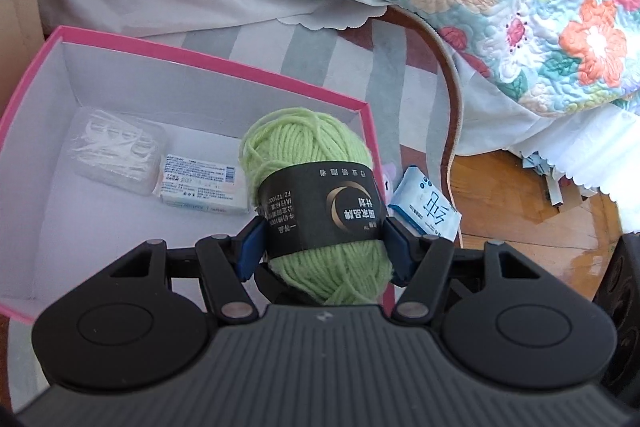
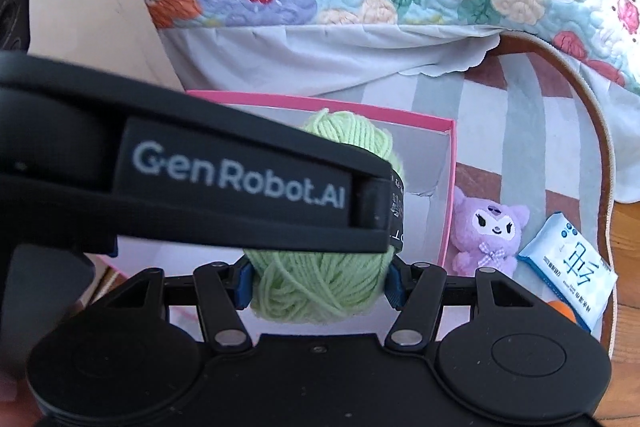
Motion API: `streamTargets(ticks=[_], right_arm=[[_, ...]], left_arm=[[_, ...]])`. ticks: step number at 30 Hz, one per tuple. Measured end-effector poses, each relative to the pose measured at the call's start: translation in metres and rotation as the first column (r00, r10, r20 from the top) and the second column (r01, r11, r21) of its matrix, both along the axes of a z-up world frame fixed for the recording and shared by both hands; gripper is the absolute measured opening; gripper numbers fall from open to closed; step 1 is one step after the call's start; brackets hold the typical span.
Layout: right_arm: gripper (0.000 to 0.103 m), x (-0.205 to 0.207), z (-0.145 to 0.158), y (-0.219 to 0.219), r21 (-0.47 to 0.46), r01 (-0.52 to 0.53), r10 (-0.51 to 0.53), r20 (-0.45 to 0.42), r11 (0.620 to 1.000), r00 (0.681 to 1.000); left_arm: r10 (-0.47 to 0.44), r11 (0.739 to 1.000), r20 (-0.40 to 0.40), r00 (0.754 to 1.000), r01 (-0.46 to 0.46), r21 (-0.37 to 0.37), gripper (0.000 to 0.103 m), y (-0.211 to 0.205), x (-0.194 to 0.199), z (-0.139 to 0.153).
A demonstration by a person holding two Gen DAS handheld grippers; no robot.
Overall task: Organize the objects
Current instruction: 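Lower the green yarn ball into the pink box beside the soap bar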
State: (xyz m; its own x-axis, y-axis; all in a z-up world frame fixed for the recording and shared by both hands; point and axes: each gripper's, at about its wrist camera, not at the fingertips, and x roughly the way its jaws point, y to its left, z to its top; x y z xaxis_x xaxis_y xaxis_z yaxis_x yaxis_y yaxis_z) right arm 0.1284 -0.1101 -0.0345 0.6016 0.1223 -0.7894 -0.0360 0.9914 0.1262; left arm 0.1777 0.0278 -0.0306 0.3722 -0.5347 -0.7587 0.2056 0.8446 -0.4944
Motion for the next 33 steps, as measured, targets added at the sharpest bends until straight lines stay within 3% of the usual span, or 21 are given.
streamTargets(ticks=[9, 13, 22, 29, 33], right_arm=[[0.069, 0.005, -0.002, -0.015, 0.021, -0.127, 0.128, -0.035, 0.992, 0.991], [0.064, -0.001, -0.002, -0.024, 0.064, -0.108, 0.109, -0.005, 0.992, 0.994], [0.062, -0.002, -0.009, -0.011, -0.02, -0.094, 0.094, -0.01, 0.995, 0.996], [0.067, -0.016, -0.013, -0.014, -0.006, -0.181, 0.181, 0.013, 0.983, 0.983], [0.061, -0.02, -0.013, -0.017, 0.018, -0.187, 0.187, 0.023, 0.982, 0.982]], left_arm=[[-0.042, 0.997, -0.023, 0.999, 0.04, -0.072, 0.061, 0.006, 0.012, -0.015], [-0.06, 0.993, -0.023, 0.998, 0.058, -0.102, 0.061, 0.008, 0.013, -0.018], [-0.076, 0.989, -0.034, 0.997, 0.071, -0.133, 0.061, 0.012, 0.013, -0.031], [-0.067, 0.984, -0.068, 0.995, 0.055, -0.167, 0.06, 0.02, 0.013, -0.041], [-0.056, 0.984, -0.076, 0.996, 0.042, -0.173, 0.06, 0.024, 0.013, -0.046]])
